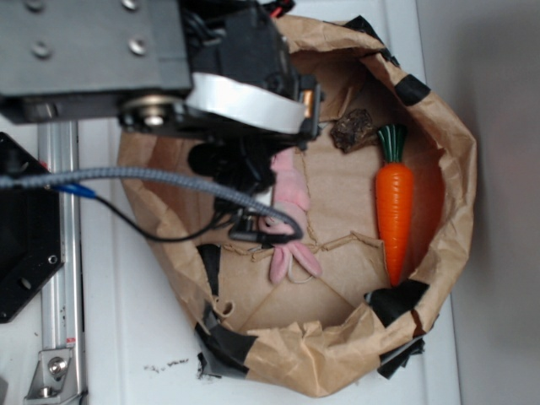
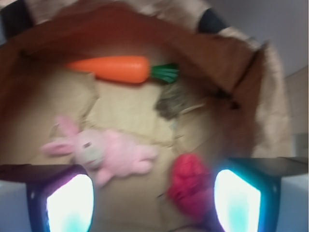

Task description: Grab the rock.

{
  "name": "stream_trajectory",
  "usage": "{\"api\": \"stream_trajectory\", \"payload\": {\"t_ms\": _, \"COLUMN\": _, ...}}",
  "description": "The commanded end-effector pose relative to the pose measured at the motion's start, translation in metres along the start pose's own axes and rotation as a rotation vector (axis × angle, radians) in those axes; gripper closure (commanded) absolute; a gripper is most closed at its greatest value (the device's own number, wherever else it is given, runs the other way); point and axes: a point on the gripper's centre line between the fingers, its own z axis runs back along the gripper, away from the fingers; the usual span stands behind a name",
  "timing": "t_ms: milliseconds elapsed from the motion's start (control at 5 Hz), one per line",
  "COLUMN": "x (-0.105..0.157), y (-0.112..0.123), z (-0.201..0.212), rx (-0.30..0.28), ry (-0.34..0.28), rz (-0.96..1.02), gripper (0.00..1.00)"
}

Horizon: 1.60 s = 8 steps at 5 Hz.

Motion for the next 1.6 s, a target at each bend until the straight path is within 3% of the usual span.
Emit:
{"api": "stream_trajectory", "payload": {"t_ms": 0, "x": 0.008, "y": 0.002, "z": 0.009, "rx": 0.014, "ry": -0.034, "rz": -0.006, "gripper": 0.0}}
{"api": "stream_trajectory", "payload": {"t_ms": 400, "x": 0.008, "y": 0.002, "z": 0.009, "rx": 0.014, "ry": -0.034, "rz": -0.006, "gripper": 0.0}}
{"api": "stream_trajectory", "payload": {"t_ms": 600, "x": 0.023, "y": -0.01, "z": -0.031, "rx": 0.064, "ry": -0.113, "rz": -0.104, "gripper": 0.0}}
{"api": "stream_trajectory", "payload": {"t_ms": 800, "x": 0.037, "y": -0.011, "z": -0.059, "rx": 0.026, "ry": -0.127, "rz": -0.154, "gripper": 0.0}}
{"api": "stream_trajectory", "payload": {"t_ms": 1000, "x": 0.042, "y": -0.01, "z": -0.074, "rx": 0.022, "ry": -0.086, "rz": -0.157, "gripper": 0.0}}
{"api": "stream_trajectory", "payload": {"t_ms": 1400, "x": 0.035, "y": 0.016, "z": -0.072, "rx": 0.048, "ry": -0.042, "rz": -0.113, "gripper": 0.0}}
